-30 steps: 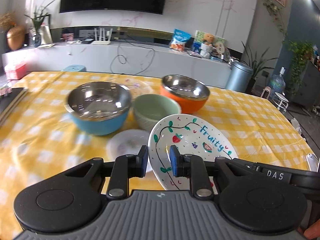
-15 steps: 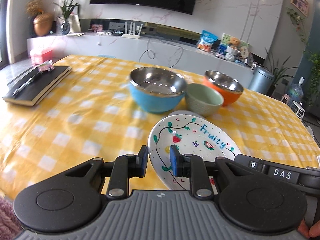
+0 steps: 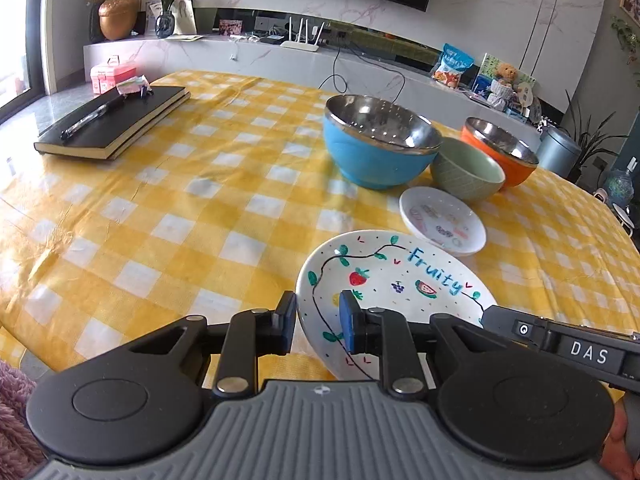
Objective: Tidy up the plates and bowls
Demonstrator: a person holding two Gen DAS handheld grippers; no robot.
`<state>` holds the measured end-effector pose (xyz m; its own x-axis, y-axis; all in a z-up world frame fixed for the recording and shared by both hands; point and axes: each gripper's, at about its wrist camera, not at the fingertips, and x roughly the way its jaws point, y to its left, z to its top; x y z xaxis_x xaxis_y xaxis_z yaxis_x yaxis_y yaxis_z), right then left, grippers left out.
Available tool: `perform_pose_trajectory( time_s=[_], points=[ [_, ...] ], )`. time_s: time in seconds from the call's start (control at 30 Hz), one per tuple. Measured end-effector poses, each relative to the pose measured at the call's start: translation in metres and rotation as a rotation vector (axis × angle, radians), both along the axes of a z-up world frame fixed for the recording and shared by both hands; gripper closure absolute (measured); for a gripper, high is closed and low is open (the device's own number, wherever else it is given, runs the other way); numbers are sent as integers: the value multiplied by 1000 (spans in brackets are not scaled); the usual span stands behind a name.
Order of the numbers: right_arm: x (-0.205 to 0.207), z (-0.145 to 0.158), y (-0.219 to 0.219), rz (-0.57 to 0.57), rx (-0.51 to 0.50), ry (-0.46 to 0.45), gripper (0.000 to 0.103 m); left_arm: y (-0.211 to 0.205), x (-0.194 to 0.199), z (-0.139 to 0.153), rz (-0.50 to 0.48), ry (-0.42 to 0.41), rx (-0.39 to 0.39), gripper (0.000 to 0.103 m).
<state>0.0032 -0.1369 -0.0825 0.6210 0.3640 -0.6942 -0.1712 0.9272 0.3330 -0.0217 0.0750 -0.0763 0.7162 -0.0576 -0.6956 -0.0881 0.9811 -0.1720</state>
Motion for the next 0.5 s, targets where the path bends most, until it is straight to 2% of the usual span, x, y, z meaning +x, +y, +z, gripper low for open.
perform_pose_trajectory(
  time_s=[0.5],
  points=[
    [8, -14, 9, 21, -28, 10, 90, 1, 11, -11, 15, 15, 25, 77]
  ],
)
